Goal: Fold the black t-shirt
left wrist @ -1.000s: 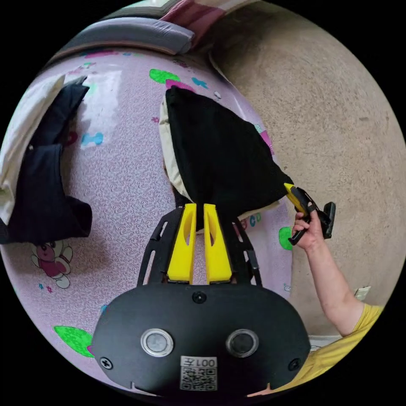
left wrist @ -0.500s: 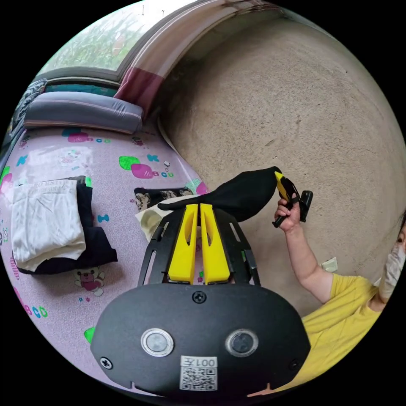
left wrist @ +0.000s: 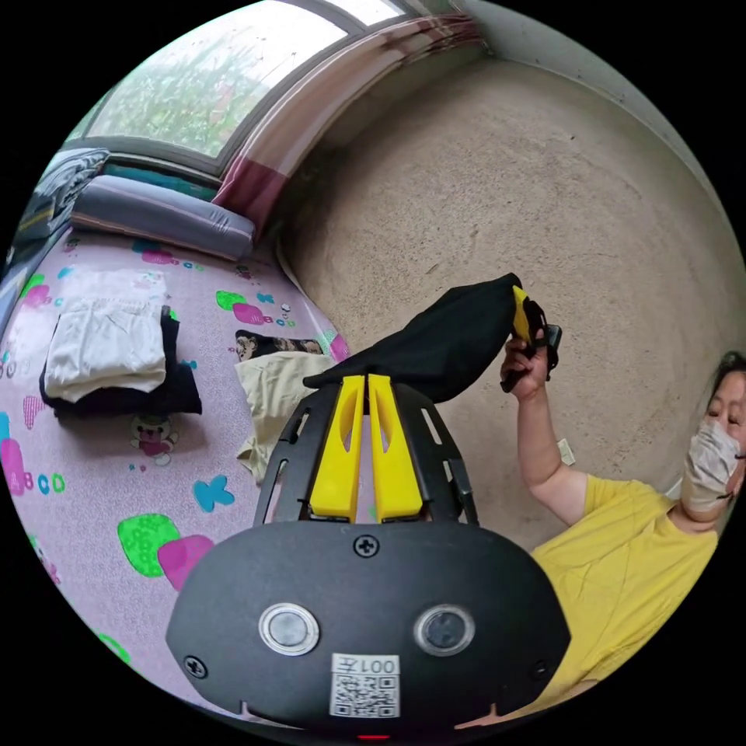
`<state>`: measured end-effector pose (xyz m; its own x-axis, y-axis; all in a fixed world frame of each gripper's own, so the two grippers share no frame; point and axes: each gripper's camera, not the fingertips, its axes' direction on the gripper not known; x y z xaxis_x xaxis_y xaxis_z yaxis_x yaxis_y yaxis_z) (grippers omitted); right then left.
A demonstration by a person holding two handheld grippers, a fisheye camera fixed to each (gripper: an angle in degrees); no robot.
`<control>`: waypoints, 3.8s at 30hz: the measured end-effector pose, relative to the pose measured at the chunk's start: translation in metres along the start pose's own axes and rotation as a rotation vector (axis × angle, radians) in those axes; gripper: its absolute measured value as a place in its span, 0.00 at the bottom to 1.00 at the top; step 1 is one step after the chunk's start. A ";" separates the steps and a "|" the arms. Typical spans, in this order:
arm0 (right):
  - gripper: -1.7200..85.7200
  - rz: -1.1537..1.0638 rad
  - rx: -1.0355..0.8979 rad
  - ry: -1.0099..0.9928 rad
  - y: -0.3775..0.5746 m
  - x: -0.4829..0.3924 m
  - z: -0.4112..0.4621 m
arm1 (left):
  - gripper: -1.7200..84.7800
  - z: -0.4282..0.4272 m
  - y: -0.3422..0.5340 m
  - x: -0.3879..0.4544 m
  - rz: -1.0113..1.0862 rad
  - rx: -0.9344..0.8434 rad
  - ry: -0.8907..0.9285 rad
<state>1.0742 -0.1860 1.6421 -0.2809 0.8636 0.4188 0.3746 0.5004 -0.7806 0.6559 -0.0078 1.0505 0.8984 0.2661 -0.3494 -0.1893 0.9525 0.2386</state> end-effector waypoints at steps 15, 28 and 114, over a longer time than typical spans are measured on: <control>0.04 -0.745 -0.695 -0.172 0.301 -0.164 0.105 | 0.01 -0.010 0.231 -0.031 -0.389 -0.312 -0.192; 0.04 -0.229 -0.993 0.002 0.573 -0.100 0.151 | 0.02 0.058 0.284 0.036 -0.190 -0.444 -0.270; 0.02 0.534 -0.249 -0.368 0.298 0.285 0.096 | 0.00 -0.178 0.435 0.395 0.495 -0.165 -0.557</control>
<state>1.0208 0.2039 1.4840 -0.2662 0.9403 -0.2119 0.7244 0.0501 -0.6876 0.8575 0.5382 0.8555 0.7523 0.5954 0.2821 -0.6394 0.7630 0.0948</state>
